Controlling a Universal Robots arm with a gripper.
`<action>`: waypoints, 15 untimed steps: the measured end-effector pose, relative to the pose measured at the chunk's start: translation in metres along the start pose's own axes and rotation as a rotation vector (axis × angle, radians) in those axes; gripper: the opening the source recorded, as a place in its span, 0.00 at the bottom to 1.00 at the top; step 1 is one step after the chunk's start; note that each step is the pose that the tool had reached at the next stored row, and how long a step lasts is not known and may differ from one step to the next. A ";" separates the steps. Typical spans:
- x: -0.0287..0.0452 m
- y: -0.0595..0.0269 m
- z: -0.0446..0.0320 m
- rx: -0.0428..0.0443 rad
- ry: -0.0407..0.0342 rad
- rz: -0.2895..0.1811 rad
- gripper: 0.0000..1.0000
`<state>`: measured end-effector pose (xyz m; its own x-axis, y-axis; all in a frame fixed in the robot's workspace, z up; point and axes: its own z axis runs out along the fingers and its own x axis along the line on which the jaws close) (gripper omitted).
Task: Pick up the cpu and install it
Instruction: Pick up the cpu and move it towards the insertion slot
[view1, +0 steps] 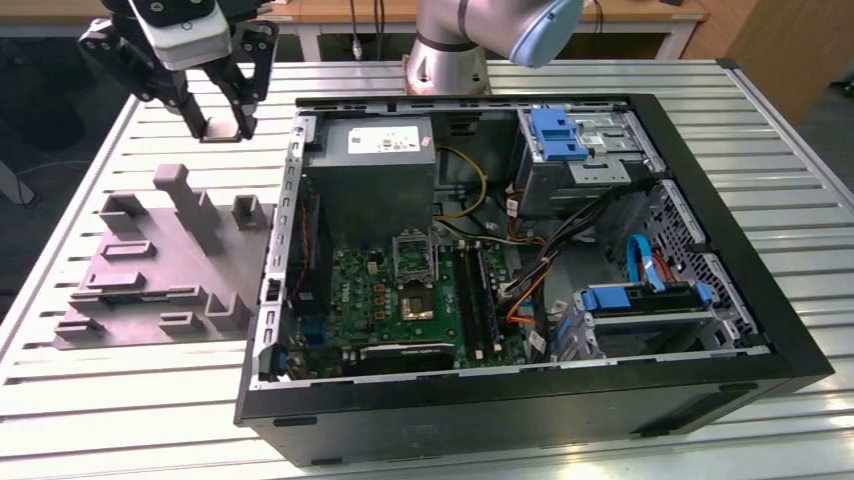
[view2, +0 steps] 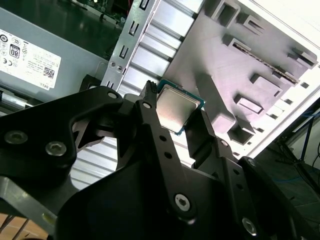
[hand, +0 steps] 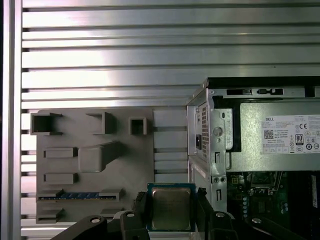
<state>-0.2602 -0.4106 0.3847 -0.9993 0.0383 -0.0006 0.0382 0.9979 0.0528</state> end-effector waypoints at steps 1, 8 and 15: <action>-0.0002 0.0000 0.0000 0.0000 0.0000 0.000 0.47; -0.0034 0.0001 0.0000 0.0000 0.0001 0.000 0.47; -0.0054 0.0002 0.0000 0.0000 0.0001 0.000 0.47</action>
<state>-0.2549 -0.4106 0.3847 -0.9993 0.0383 -0.0006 0.0382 0.9979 0.0527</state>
